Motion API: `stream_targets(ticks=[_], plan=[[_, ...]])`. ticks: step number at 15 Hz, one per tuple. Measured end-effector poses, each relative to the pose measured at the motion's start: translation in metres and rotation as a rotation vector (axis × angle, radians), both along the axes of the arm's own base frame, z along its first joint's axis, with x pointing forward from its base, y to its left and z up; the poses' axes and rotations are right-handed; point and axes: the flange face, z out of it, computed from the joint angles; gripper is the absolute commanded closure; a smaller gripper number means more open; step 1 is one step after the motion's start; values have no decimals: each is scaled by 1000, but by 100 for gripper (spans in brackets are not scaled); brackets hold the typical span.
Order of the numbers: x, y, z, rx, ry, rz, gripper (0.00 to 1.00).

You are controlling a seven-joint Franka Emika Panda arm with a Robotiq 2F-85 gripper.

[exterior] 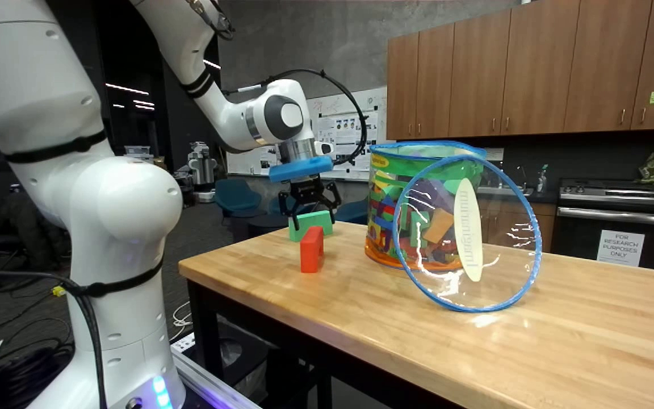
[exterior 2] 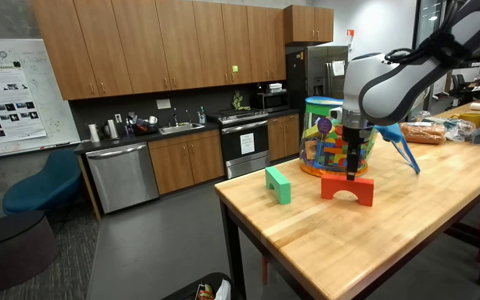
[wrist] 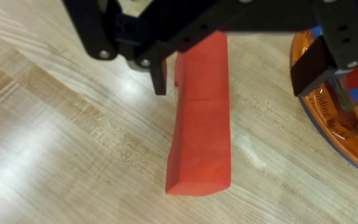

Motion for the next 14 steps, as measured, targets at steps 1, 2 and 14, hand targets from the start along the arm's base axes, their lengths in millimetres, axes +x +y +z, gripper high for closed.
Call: stream_targets(ticks=[1,2,14], plan=[[0,-1,-2,-3,18,11,0],[0,-2,-4,-6,34,20,0],[1,-4,-22,-13,114,43,82]])
